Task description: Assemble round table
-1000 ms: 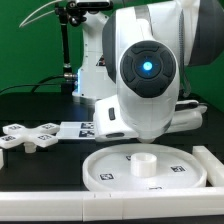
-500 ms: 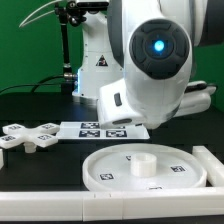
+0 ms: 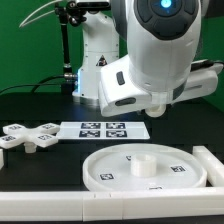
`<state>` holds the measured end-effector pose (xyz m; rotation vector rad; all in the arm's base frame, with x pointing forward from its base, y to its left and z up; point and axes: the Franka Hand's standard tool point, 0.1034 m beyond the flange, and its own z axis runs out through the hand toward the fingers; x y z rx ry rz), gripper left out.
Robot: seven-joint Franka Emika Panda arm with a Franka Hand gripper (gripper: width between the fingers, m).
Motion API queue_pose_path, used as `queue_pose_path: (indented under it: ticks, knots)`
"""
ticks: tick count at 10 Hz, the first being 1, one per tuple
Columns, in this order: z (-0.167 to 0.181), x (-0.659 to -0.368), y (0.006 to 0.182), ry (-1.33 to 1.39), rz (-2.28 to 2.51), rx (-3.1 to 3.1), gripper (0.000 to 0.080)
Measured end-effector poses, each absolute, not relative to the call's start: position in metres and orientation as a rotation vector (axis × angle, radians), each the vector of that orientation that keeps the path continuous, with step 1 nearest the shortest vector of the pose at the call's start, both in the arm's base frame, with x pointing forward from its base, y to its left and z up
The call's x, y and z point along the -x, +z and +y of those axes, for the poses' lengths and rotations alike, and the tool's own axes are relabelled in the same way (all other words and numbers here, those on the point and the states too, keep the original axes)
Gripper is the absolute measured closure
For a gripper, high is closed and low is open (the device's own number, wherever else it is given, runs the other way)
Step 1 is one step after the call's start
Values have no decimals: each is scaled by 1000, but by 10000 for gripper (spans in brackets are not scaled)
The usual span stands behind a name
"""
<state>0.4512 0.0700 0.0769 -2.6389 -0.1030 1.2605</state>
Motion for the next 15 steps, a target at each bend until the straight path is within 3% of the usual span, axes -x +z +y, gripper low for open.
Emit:
queue_pose_path:
  ticks: [2,4,6,10,13,15]
  knots:
    - [65,-468,79,1124,-154,2681,390]
    - [62,-478,104,997,-170,2737,390]
    - [60,-499,119,845,-90,2804,390]
    - [48,-511,109,403,-176,2924,390]
    - [26,-533,129,68,-333,2971,390]
    - [18,-533,124,-155,-305,2996,390]
